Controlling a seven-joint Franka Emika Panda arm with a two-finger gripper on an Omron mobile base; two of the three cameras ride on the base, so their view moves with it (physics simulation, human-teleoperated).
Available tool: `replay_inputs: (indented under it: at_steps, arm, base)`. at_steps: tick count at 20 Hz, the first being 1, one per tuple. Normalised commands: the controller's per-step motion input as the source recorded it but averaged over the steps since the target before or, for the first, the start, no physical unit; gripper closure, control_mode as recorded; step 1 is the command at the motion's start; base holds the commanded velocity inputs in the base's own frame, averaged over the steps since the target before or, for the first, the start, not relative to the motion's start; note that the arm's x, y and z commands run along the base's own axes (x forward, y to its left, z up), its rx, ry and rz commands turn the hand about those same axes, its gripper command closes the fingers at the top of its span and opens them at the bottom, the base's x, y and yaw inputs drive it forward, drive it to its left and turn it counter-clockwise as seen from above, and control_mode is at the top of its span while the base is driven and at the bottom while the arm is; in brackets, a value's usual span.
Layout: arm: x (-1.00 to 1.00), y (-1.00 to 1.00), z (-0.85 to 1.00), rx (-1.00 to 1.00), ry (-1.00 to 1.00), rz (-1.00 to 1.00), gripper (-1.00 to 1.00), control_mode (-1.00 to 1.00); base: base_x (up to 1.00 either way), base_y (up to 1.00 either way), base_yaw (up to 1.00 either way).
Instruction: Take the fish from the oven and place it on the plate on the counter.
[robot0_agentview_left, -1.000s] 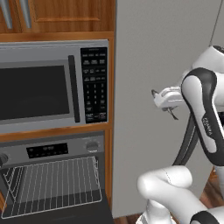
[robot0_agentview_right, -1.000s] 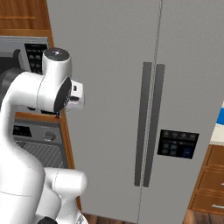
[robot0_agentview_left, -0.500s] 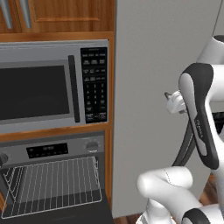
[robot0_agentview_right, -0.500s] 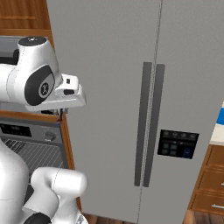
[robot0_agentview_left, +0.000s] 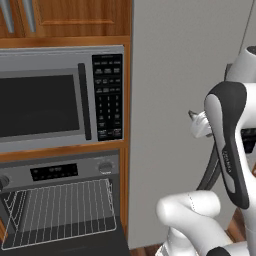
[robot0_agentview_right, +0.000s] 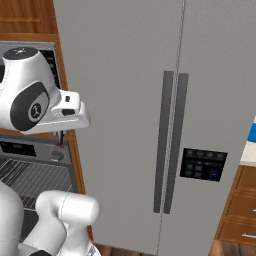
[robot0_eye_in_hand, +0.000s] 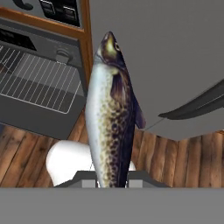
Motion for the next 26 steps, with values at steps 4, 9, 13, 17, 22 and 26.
replay_inputs:
  at_steps: [4,9,13,17,22,26]
  arm:
    - [0.0,0.02,0.0,0.0,0.0,0.0,1.0,-1.0]
    - [0.0,0.0,0.0,0.0,0.0,0.0,1.0,-1.0]
    - [0.0,-0.05,0.0,0.0,0.0,0.0,1.0,-1.0]
    - [0.0,-0.05,-0.04,0.0,0.01,0.0,1.0,1.0]
    - [0.0,0.0,0.0,0.0,0.0,0.0,1.0,1.0]
    - [0.0,0.0,0.0,0.0,0.0,0.0,1.0,1.0]
  base:
    - [0.0,0.0,0.0]
    - [0.0,0.0,0.0]
    - [0.0,0.0,0.0]
    - [-0.02,-0.46,-0.01]
    - [-0.12,-0.83,-0.07]
    - [-0.16,-0.77,-0.07]
